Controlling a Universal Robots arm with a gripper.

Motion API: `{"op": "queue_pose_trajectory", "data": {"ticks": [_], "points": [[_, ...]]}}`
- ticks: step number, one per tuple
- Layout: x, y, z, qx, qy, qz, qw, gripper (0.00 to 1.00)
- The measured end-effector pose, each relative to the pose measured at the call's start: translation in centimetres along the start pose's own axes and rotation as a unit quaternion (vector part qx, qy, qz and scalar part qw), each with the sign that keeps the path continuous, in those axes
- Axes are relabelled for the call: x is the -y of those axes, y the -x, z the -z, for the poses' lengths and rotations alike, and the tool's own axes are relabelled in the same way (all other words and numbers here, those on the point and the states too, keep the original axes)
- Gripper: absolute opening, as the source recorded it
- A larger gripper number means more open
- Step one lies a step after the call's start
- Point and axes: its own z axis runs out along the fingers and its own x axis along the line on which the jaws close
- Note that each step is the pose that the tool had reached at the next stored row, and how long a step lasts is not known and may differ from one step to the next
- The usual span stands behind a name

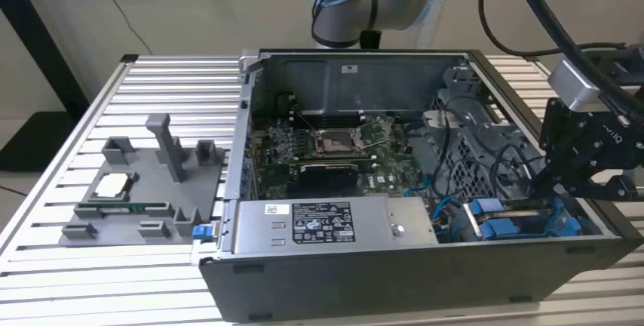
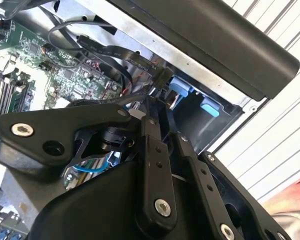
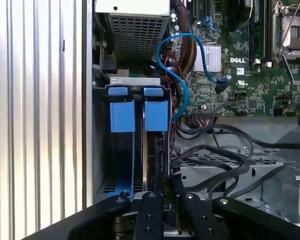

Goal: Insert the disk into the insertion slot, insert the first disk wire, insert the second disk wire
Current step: 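Insert the first disk wire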

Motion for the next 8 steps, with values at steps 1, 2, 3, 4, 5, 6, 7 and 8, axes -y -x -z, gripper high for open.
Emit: {"op": "queue_pose_trajectory", "data": {"ticks": [1,2,3,4,5,6,7,8], "points": [[-0.04,-0.01,-0.06,-0.0003,-0.0013,0.0,1.0,0.19],[-0.09,-0.01,-0.11,-0.0004,-0.0025,0.0,1.0,0.19],[-0.15,-0.02,-0.15,-0.0005,-0.0034,0.0,1.0,0.19],[-0.21,-0.02,-0.2,-0.0005,-0.0043,0.0,1.0,0.19],[-0.26,-0.03,-0.25,-0.0006,-0.0051,0.001,1.0,0.19],[-0.31,-0.03,-0.3,-0.0009,-0.0058,0.001,1.0,0.19],[-0.35,-0.04,-0.34,-0.0013,-0.0065,0.001,1.0,0.19],[-0.39,-0.04,-0.39,-0.0017,-0.0072,0.001,1.0,0.19]]}}
